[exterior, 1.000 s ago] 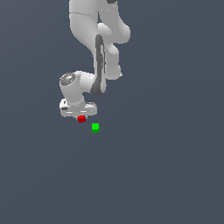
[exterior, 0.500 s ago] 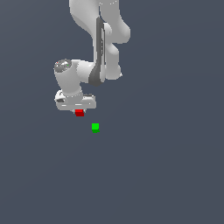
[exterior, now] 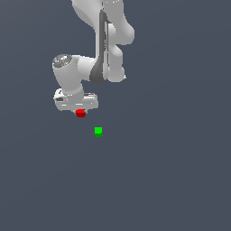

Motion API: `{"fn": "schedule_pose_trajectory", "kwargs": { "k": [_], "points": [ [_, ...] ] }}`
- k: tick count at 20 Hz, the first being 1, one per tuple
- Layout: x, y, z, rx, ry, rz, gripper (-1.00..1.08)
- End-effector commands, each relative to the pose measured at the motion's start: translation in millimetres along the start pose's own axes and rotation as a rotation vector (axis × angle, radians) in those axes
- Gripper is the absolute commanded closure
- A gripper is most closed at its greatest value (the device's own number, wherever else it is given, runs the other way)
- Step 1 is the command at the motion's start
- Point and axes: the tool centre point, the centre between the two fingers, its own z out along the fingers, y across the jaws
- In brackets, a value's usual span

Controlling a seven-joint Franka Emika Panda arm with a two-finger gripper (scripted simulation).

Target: Stack the red cube on top of the green cube.

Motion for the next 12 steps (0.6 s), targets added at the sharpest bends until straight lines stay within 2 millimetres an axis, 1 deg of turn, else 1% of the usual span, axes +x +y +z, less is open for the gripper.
{"fn": "schedule_pose_trajectory", "kwargs": {
  "k": [1,4,7,12],
  "points": [
    [0.3,0.1,0.8,0.0,-0.001,0.0,1.08],
    [0.4,-0.3,0.9,0.0,-0.001,0.0,1.08],
    [4.1,-5.2,4.3,0.0,-0.001,0.0,1.08],
    [20.1,-25.8,18.5,0.001,0.0,0.0,1.08]
  ]
}}
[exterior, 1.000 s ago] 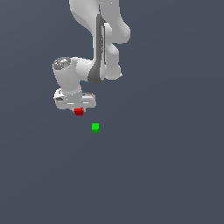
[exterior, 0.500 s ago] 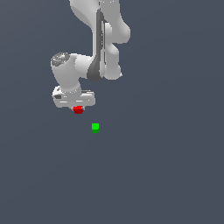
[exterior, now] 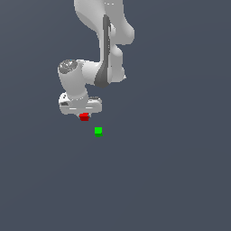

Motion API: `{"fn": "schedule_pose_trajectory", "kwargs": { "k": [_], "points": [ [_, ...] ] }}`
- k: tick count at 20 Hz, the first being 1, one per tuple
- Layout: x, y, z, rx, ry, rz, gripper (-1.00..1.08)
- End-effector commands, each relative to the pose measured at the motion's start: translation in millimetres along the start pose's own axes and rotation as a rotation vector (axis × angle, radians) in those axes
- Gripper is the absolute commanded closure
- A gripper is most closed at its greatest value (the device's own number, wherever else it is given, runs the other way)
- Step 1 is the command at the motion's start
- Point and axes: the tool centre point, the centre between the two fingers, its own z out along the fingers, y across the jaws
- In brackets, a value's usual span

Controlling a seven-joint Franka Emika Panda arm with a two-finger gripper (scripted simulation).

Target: Stack the red cube on top of the green cube.

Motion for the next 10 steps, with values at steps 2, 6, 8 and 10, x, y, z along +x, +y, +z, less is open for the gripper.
{"fn": "schedule_pose_trajectory", "kwargs": {
  "k": [2,6,8,10],
  "points": [
    [15.0,-19.6,13.2,0.001,0.0,-0.001,1.08],
    [35.6,-44.3,30.8,0.001,0.0,-0.001,1.08],
    [43.5,-53.4,37.4,0.001,0.0,-0.001,1.08],
    [49.5,-60.0,42.2,0.001,0.0,-0.001,1.08]
  ]
}}
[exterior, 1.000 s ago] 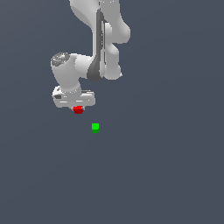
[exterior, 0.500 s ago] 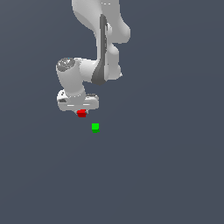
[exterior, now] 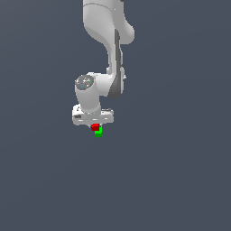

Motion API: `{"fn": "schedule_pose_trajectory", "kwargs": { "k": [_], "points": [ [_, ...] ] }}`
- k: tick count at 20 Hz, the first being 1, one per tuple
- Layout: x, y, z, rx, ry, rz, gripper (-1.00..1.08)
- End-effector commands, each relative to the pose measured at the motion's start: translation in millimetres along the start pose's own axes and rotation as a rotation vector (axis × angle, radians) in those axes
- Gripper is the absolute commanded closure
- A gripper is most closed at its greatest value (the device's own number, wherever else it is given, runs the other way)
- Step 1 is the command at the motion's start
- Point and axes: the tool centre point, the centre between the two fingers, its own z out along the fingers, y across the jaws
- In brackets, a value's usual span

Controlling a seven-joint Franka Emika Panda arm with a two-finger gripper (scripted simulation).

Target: Stack the red cube on top of the green cube.

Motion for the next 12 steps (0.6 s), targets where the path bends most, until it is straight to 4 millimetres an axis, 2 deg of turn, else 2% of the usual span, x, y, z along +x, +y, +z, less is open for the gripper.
{"fn": "schedule_pose_trajectory", "kwargs": {
  "k": [1,6,7,12],
  "points": [
    [7.9,-7.5,5.5,-0.001,0.001,0.002,1.08],
    [13.2,-12.3,9.2,-0.001,0.001,0.002,1.08],
    [13.2,-12.3,9.2,-0.001,0.001,0.002,-0.92],
    [13.2,-12.3,9.2,-0.001,0.001,0.002,-0.92]
  ]
}}
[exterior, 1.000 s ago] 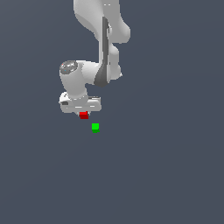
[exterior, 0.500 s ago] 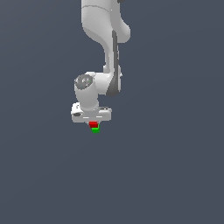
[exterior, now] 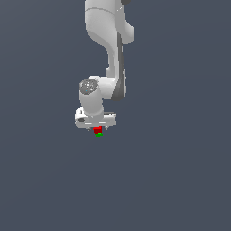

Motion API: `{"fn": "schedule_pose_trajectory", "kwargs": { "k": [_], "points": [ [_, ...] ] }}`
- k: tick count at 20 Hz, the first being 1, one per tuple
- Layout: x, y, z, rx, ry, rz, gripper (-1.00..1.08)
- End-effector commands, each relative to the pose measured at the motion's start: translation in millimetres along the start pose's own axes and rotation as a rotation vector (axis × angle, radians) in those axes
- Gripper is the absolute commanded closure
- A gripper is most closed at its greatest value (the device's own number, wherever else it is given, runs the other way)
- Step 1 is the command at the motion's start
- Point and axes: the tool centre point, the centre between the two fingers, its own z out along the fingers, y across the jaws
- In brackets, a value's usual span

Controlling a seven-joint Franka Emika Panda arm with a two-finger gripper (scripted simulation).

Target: Stack the red cube on top of the green cube.

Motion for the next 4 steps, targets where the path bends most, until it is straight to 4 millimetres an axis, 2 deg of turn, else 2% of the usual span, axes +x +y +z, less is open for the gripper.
{"fn": "schedule_pose_trajectory", "kwargs": {
  "k": [1,4],
  "points": [
    [0.1,0.0,0.0,0.0,0.0,0.0,-0.92],
    [0.1,0.0,0.0,0.0,0.0,0.0,-0.92]
  ]
}}
